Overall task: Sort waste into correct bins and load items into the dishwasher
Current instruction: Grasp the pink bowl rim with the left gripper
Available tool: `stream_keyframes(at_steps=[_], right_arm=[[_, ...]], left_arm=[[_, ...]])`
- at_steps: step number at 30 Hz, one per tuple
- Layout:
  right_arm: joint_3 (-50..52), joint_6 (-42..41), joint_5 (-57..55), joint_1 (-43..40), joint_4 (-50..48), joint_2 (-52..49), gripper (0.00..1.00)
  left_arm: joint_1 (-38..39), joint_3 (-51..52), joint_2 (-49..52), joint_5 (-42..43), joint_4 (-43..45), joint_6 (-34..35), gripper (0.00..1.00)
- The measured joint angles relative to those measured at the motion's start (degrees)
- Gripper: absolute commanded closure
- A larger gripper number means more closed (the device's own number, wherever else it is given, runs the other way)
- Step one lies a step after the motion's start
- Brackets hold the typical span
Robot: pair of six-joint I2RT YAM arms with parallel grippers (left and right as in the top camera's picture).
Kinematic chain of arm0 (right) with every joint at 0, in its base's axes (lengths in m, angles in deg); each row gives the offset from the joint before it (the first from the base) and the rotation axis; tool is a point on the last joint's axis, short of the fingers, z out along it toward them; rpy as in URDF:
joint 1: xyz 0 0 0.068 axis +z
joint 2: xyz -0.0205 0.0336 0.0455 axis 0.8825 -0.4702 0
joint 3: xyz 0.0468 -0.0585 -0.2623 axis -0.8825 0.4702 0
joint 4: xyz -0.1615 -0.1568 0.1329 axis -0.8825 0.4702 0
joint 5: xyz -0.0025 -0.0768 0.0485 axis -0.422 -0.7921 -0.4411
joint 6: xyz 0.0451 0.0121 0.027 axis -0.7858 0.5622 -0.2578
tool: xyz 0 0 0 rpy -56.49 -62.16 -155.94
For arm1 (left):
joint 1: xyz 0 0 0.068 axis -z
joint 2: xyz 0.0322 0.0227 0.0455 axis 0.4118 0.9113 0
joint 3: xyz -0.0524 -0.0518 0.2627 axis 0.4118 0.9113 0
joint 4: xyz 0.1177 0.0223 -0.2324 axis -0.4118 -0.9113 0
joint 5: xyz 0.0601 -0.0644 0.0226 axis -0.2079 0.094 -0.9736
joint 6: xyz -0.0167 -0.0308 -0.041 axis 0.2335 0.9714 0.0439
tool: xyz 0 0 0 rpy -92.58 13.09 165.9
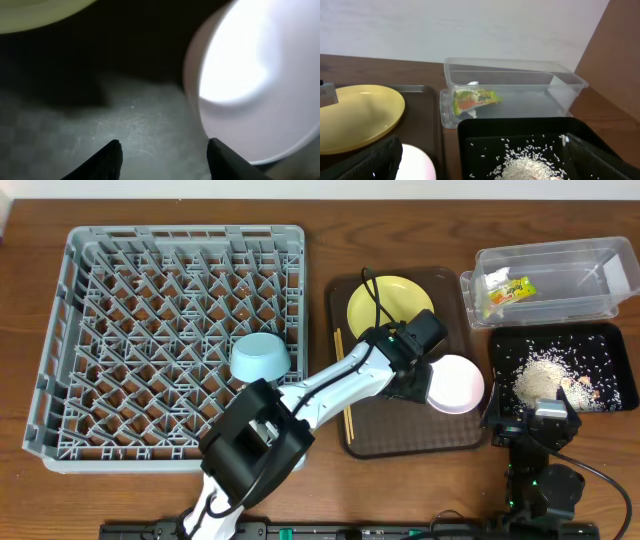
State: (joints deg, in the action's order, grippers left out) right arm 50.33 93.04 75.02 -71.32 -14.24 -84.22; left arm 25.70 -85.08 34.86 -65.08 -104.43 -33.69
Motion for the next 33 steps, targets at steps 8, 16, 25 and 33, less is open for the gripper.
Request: stream_keyframes(at_steps=[8, 16, 25, 33], right_arm=[[0.00, -0.02, 0.02, 0.00, 0.00, 0.00, 0.01], [0.00, -0.02, 0.02, 0.00, 0.00, 0.00, 0.01], [0.00, 0.00, 0.02, 0.00, 0.00, 0.00, 0.01], [0.00, -0.02, 0.00, 0.00, 0.00, 0.00, 0.01]], left_arm=[[-0.11, 0.02, 2.73, -0.20, -1.95, -0.02, 0.50], [-1.44, -0.02, -5.62, -2.01, -3.43, -0.02, 0.49], [-0.35, -0.83, -6.97, -1.75, 4.76, 0.44, 0.49], [1.66, -0.83, 1.60, 0.13, 4.92, 1.62, 0.62]])
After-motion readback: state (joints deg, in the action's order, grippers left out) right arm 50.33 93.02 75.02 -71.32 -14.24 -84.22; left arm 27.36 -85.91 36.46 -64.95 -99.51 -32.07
